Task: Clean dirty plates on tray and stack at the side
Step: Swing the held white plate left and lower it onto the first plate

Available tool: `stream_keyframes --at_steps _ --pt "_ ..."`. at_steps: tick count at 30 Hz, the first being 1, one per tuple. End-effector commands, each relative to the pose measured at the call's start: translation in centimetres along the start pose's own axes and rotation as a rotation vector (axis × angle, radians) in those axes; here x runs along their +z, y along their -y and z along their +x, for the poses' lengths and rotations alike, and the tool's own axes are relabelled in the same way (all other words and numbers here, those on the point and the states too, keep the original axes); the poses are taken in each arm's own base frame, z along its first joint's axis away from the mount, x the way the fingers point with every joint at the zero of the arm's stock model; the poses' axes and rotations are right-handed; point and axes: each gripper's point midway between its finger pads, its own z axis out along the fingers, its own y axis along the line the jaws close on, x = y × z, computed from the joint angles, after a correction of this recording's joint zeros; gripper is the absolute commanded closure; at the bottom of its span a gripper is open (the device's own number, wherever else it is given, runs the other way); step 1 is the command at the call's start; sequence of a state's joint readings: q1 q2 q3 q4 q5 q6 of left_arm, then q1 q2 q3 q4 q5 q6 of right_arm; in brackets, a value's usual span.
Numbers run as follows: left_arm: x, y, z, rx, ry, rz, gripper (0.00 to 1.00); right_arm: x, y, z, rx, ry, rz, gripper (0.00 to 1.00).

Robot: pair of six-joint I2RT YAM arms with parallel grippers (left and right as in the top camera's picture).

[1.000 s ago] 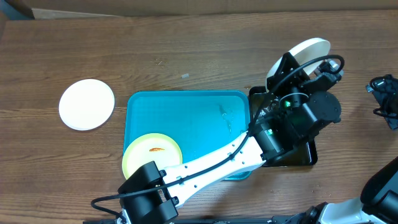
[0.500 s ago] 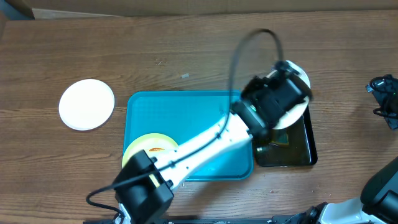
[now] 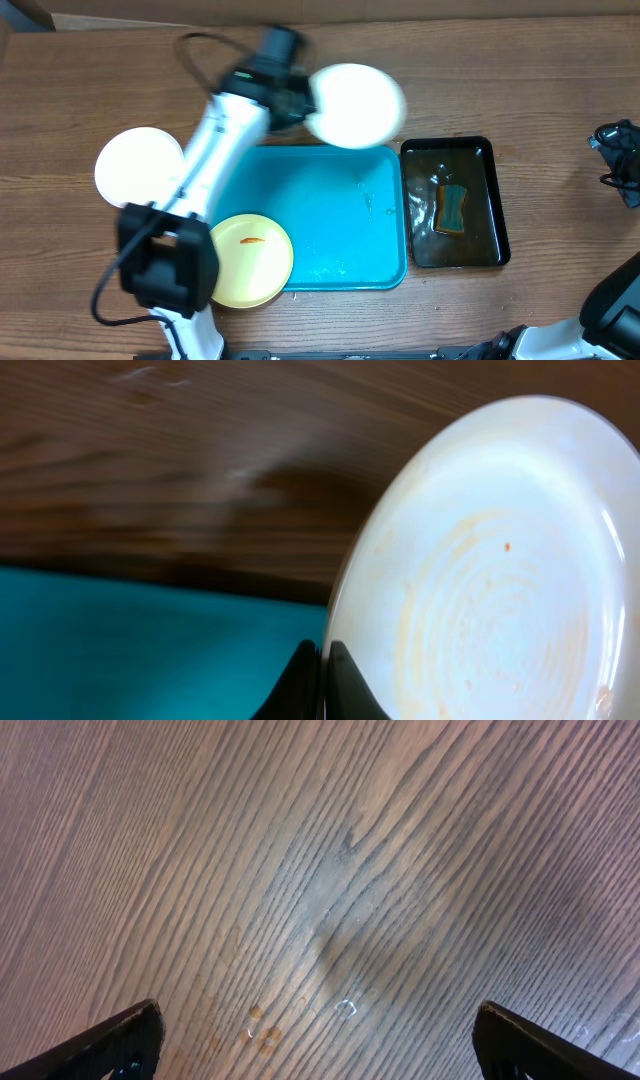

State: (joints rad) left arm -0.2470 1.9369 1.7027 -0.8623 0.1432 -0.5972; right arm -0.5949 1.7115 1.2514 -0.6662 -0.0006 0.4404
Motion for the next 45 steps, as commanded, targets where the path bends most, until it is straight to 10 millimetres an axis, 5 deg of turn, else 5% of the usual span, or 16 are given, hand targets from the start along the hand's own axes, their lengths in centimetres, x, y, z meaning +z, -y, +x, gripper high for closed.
stream_keyframes --at_steps 1,7,13,17,24,28,29,30,31,38,45 --pt "-1.5 -6.7 -2.7 -0.222 -0.037 -0.011 0.96 -0.4 -0.3 -0.6 0.002 0.018 -0.011 0.00" --pt "-5.1 -19.7 -4.4 -0.462 -0.041 -0.133 0.96 -0.4 -0.3 -0.6 0.002 0.019 -0.011 0.00" --pt "-9.1 -30.7 -3.4 -0.649 -0.012 -0.286 0.96 -0.4 -0.3 -0.6 0.002 0.019 -0.011 0.00" --pt "-10.2 -34.4 -2.3 -0.722 -0.005 -0.307 0.96 -0.4 -0.3 -0.6 0.002 0.019 -0.011 0.00" --pt "-10.7 -37.2 -0.9 -0.764 -0.008 -0.400 0.96 -0.4 -0.3 -0.6 0.002 0.019 -0.011 0.00" --pt "-10.9 -37.6 -0.9 -0.766 -0.001 -0.430 0.92 -0.4 -0.3 -0.6 0.002 0.019 -0.011 0.00" --pt "-10.8 -37.4 -0.9 -0.764 -0.003 -0.419 0.77 -0.4 -0.3 -0.6 0.002 0.019 -0.011 0.00" --pt "-10.7 -37.1 -0.9 -0.759 -0.009 -0.403 0.32 -0.4 -0.3 -0.6 0.002 0.019 -0.011 0.00" --pt "-10.4 -36.2 -1.2 -0.720 -0.024 -0.343 0.00 -0.4 -0.3 -0.6 0.002 0.019 -0.011 0.00" --pt "-9.7 -27.2 -0.1 -0.572 -0.195 0.127 0.00 -0.4 -0.3 -0.7 0.002 0.019 -0.012 0.00" --pt "-10.5 -19.7 3.5 -0.372 -0.369 0.304 0.19 -0.4 -0.3 -0.7 0.002 0.019 -0.012 0.00"
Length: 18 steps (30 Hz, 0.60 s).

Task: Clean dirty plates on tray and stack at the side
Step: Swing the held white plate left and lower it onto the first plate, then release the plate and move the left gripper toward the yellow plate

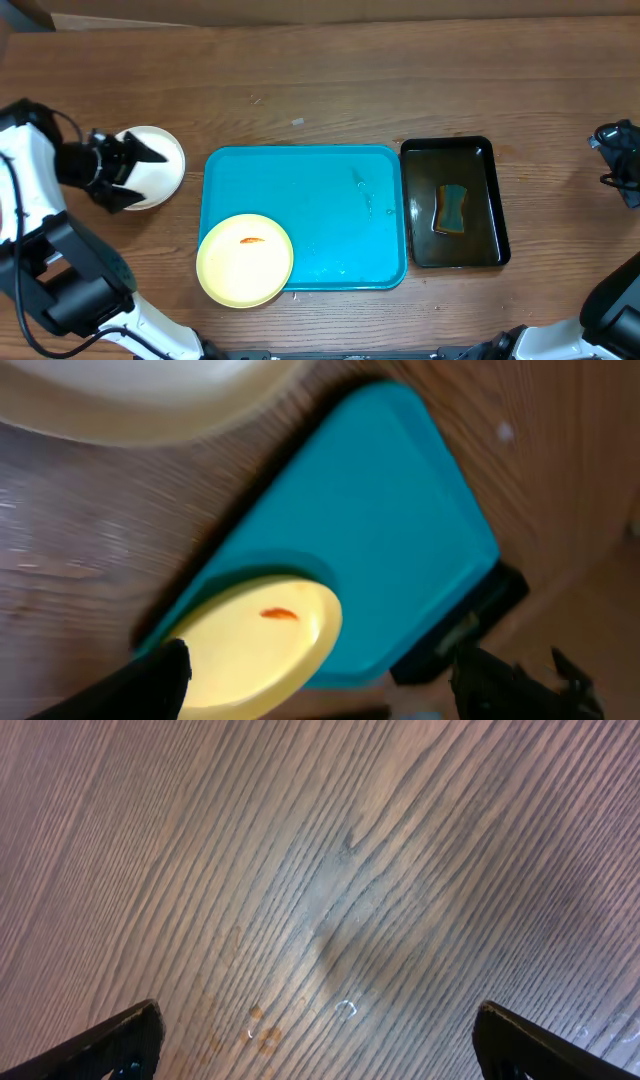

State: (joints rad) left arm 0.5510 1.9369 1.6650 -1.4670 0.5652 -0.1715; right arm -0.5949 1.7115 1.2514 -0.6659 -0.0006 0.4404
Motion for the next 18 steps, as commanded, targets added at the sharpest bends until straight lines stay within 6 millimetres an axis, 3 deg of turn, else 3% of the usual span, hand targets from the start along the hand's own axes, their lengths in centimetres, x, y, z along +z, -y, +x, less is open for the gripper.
stream_keyframes --at_steps 1,4,7,14,18 --pt "1.2 4.7 3.4 0.216 -0.078 0.128 0.19 -0.4 -0.3 -0.6 0.002 0.019 -0.012 0.00" --pt "2.3 5.8 6.2 0.284 -0.110 0.101 0.20 -0.4 -0.3 -0.6 0.002 0.019 -0.012 0.00" --pt "3.1 5.3 8.6 0.321 -0.108 0.045 0.23 -0.4 -0.3 -0.6 0.002 0.019 -0.012 0.00" --pt "1.8 0.2 12.9 0.261 0.014 -0.117 0.24 -0.4 -0.3 -0.7 0.002 0.019 -0.012 0.00" --pt "-0.1 -3.4 15.2 0.081 0.147 -0.251 0.24 -0.4 -0.3 -0.6 0.002 0.019 -0.012 0.00"
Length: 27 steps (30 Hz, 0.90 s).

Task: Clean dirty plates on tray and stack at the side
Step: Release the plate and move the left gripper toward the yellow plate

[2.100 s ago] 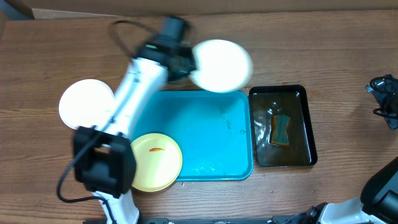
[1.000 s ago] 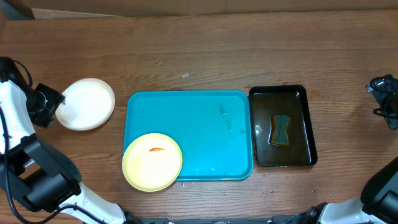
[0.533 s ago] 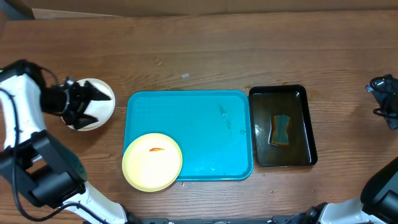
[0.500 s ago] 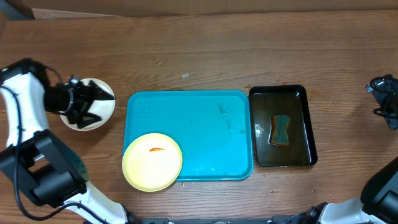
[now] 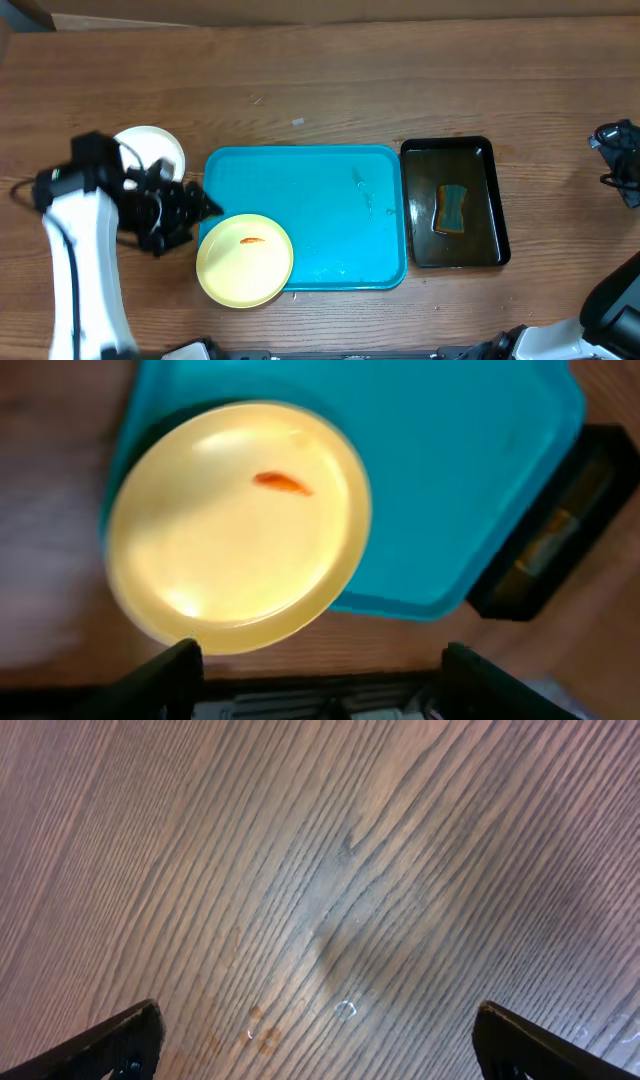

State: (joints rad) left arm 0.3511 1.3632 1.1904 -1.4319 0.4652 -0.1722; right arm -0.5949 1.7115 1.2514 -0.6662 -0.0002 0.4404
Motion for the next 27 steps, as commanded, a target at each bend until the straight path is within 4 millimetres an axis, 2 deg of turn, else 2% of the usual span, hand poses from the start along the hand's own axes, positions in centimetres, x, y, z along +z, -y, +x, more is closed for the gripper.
stream_keyframes --at_steps 1,5,9,12,16,19,27 --pt "-1.2 -3.5 2.6 -0.217 0.097 -0.178 0.27 -0.4 -0.4 -0.6 0.002 0.019 -0.012 0.00" --pt "-1.1 -5.1 5.7 -0.389 0.149 -0.236 0.42 -0.4 -0.4 -0.6 0.002 0.019 -0.012 0.00" --pt "-0.5 -7.2 6.1 -0.463 0.222 -0.300 0.51 -0.4 -0.4 -0.6 0.002 0.019 -0.012 0.00" --pt "1.0 -8.1 6.2 -0.501 0.211 -0.315 0.52 -0.4 -0.4 -0.6 0.002 0.019 -0.012 0.00" --pt "2.7 -8.9 5.3 -0.506 0.199 -0.323 0.51 -0.4 -0.4 -0.6 0.002 0.019 -0.012 0.00" --pt "2.9 -10.2 4.4 -0.511 0.212 -0.402 0.52 -0.4 -0.4 -0.6 0.002 0.019 -0.012 0.00" --pt "4.2 -10.9 4.2 -0.539 0.143 -0.439 0.53 -0.4 -0.4 -0.6 0.002 0.019 -0.012 0.00"
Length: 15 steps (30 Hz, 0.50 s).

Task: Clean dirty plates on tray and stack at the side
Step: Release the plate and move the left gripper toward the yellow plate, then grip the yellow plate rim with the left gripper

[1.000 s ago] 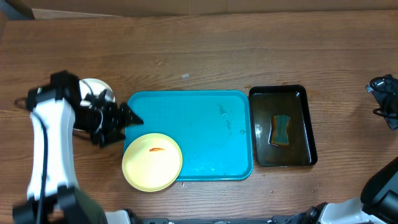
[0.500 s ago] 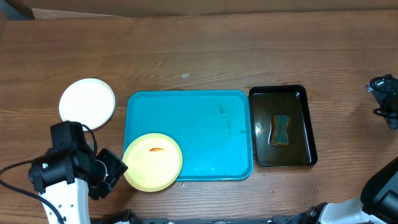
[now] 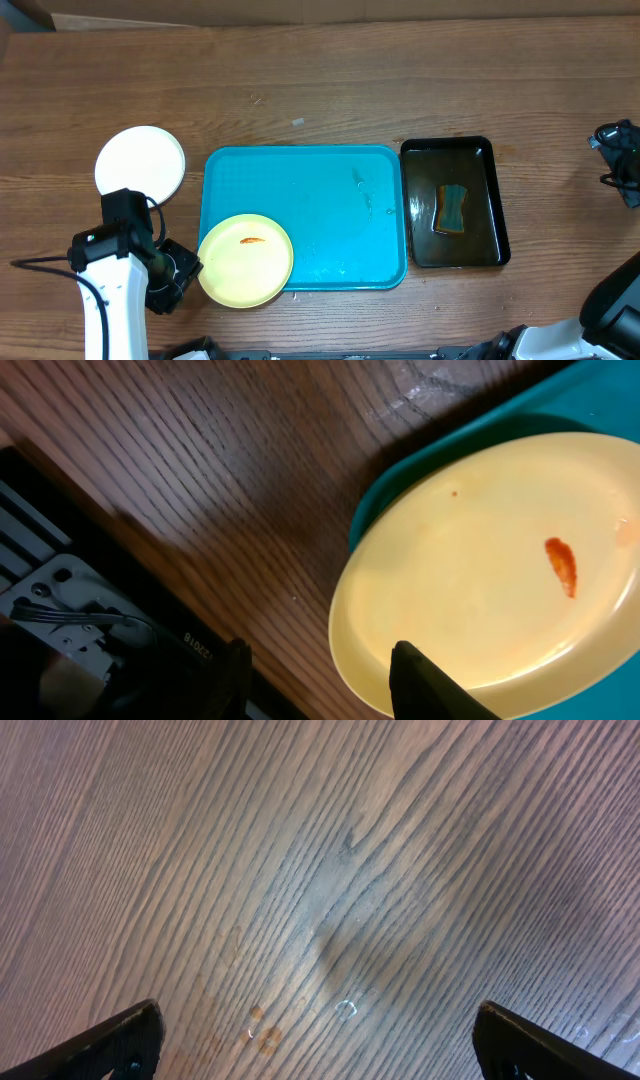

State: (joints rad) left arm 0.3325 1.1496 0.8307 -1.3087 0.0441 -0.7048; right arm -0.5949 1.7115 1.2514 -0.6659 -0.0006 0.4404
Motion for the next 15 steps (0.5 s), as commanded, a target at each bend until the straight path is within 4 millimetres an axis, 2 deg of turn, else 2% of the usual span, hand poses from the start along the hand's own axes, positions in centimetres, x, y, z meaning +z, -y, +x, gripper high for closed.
stream_keyframes --at_steps 1,6,10,15 --pt "1.2 -0.5 -0.1 -0.021 -0.012 -0.049 0.53 -0.4 -0.3 -0.6 0.002 0.019 -0.012 0.00" --pt "3.0 -0.7 0.9 -0.028 -0.072 -0.057 0.55 -0.4 -0.3 -0.6 0.002 0.019 -0.012 0.00" --pt "4.1 -0.6 0.7 -0.026 -0.059 -0.047 0.56 -0.4 -0.3 -0.6 0.002 0.019 -0.012 0.00" --pt "5.1 -0.8 1.0 -0.026 -0.066 -0.047 0.65 -0.4 -0.3 -0.6 0.002 0.019 -0.012 0.00"
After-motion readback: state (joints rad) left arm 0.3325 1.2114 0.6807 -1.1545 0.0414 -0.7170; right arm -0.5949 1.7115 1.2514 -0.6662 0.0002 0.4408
